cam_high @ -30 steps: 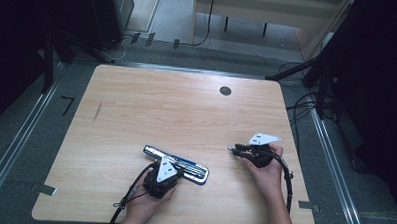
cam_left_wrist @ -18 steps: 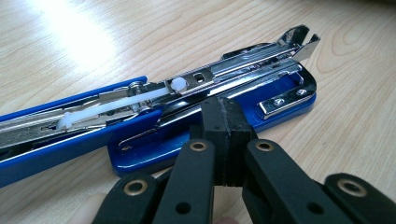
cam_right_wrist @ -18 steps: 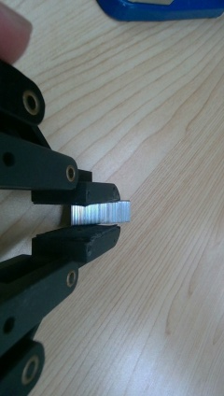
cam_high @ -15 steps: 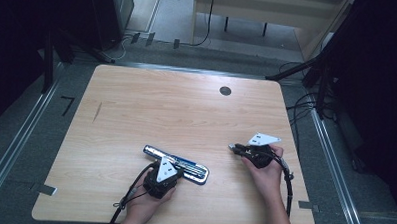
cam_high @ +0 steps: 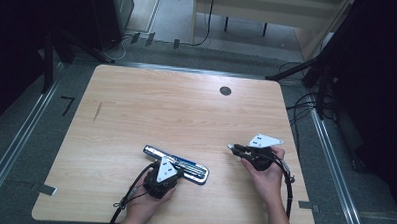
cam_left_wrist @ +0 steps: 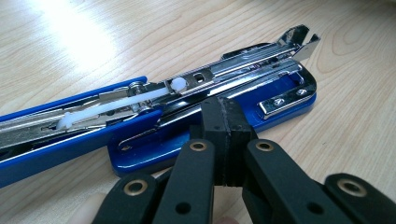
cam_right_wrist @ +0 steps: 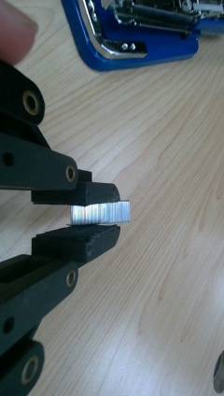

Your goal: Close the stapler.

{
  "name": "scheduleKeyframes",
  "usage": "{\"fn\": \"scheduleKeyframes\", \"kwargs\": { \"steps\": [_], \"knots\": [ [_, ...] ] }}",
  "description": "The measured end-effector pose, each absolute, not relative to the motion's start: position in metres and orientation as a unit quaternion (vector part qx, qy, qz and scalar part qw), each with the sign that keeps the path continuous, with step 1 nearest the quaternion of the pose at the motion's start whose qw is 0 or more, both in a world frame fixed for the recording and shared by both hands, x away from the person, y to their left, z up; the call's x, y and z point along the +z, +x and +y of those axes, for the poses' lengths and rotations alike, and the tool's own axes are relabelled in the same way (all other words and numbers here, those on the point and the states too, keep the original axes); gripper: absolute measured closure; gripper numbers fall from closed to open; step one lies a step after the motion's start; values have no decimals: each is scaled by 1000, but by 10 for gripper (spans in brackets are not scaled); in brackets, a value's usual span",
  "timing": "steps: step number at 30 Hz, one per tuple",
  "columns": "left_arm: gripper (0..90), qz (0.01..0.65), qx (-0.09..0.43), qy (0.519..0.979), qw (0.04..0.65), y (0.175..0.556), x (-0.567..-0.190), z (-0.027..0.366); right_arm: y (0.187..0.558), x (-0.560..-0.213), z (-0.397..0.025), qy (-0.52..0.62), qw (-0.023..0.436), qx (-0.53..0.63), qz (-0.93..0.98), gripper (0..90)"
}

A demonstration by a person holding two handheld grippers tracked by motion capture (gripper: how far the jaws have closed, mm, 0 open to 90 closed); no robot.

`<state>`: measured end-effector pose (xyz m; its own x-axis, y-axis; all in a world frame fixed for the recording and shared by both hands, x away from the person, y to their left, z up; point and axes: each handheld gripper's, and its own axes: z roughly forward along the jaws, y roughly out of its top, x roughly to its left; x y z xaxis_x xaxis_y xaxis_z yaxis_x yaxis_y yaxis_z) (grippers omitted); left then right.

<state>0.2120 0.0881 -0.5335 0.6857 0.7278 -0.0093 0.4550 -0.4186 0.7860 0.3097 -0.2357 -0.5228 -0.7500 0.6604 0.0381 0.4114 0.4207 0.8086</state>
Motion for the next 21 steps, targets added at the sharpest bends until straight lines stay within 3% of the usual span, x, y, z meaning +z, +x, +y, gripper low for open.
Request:
{"fn": "scheduleKeyframes", "kwargs": {
  "steps": [21],
  "knots": [
    [900, 359, 170, 825, 403, 212, -533, 88, 292, -503, -209, 292, 136, 445, 836, 798]
  ]
}}
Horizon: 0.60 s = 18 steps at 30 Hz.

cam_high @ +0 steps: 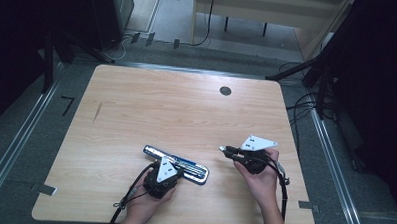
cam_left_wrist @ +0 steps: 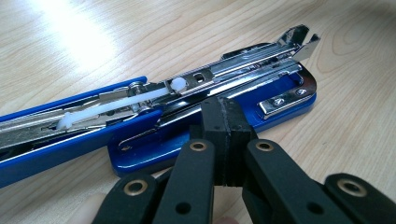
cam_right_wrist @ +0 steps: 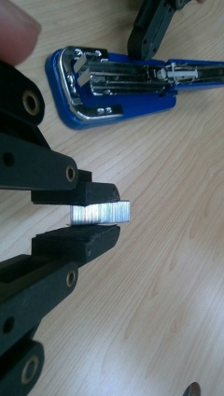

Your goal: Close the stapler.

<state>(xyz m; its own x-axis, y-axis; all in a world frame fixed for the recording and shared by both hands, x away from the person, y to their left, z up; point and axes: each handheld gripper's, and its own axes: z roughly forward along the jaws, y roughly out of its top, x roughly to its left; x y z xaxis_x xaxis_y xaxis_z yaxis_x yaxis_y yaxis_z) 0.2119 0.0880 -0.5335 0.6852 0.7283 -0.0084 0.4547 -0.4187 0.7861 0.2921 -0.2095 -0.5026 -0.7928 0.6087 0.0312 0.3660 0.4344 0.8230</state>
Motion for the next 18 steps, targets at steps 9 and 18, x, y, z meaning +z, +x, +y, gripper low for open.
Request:
{"fn": "scheduleKeyframes", "kwargs": {
  "steps": [9, 18],
  "knots": [
    [900, 358, 170, 825, 403, 212, -533, 88, 285, -497, -198, 281, 132, 447, 839, 798],
    [900, 358, 170, 825, 403, 212, -534, 88, 280, -493, -189, 272, 125, 450, 841, 799]
  ]
}}
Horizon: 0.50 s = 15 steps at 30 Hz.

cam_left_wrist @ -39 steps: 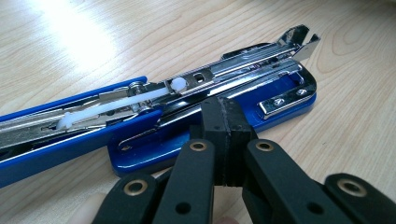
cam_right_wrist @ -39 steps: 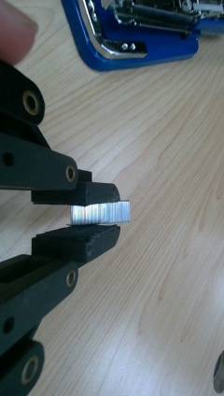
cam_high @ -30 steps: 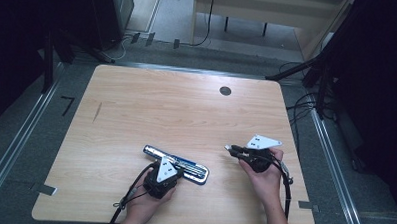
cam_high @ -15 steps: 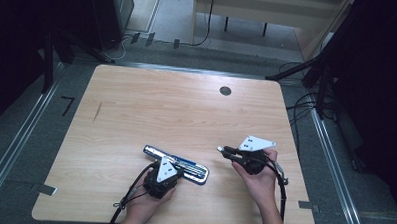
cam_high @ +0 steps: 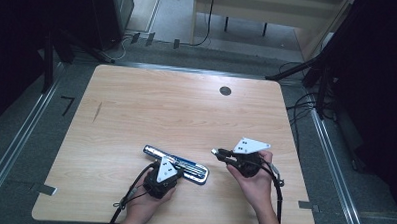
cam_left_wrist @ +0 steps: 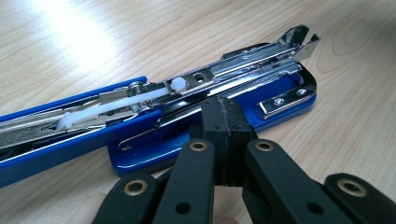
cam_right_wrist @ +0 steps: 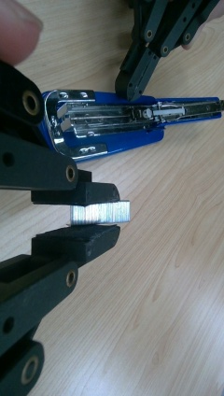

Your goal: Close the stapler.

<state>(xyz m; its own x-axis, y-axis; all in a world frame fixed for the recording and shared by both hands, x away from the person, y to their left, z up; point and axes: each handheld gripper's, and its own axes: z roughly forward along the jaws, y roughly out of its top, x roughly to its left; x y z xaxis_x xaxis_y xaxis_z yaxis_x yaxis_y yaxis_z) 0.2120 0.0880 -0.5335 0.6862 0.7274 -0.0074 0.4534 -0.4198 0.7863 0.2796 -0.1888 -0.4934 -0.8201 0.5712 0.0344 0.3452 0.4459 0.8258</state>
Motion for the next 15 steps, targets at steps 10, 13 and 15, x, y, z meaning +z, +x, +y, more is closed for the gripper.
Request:
{"fn": "scheduleKeyframes", "kwargs": {
  "steps": [10, 13, 15],
  "knots": [
    [900, 358, 171, 825, 402, 212, -533, 88, 272, -489, -181, 268, 117, 454, 842, 799],
    [900, 357, 171, 826, 402, 212, -533, 88, 270, -488, -178, 264, 114, 452, 844, 798],
    [900, 358, 171, 825, 402, 212, -533, 88, 269, -487, -176, 263, 112, 452, 845, 799]
  ]
}}
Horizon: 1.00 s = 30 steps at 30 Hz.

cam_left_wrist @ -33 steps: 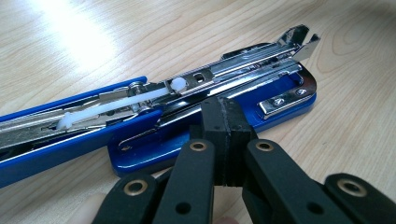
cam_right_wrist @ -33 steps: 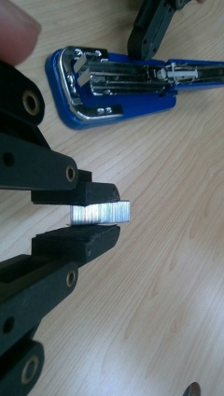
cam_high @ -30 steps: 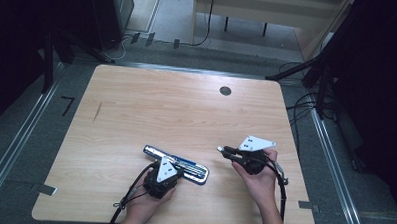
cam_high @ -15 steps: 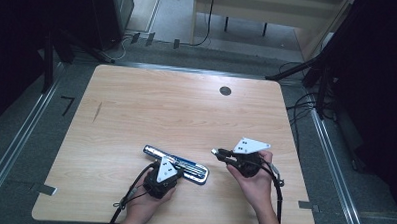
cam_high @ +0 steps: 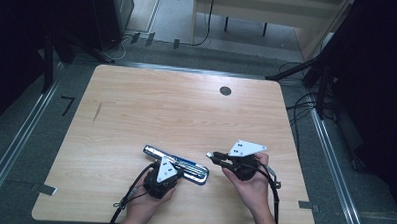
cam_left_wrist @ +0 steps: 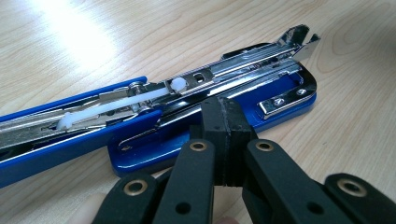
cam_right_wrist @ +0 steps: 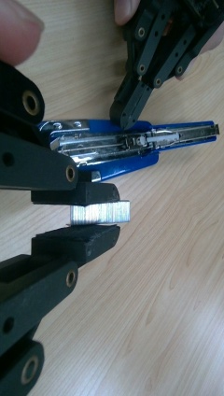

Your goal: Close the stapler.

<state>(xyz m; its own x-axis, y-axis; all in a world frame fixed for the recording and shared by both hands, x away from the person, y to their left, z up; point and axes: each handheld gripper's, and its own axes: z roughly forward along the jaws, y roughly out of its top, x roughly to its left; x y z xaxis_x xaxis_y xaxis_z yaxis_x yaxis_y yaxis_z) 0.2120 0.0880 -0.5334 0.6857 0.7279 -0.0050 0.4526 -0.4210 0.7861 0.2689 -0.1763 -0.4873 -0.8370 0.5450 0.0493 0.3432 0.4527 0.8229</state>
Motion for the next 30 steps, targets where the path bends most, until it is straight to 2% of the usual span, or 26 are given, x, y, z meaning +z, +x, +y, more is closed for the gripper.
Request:
{"fn": "scheduleKeyframes", "kwargs": {
  "steps": [30],
  "knots": [
    [900, 359, 170, 824, 404, 212, -534, 88, 254, -486, -145, 232, 91, 446, 860, 799]
  ]
}}
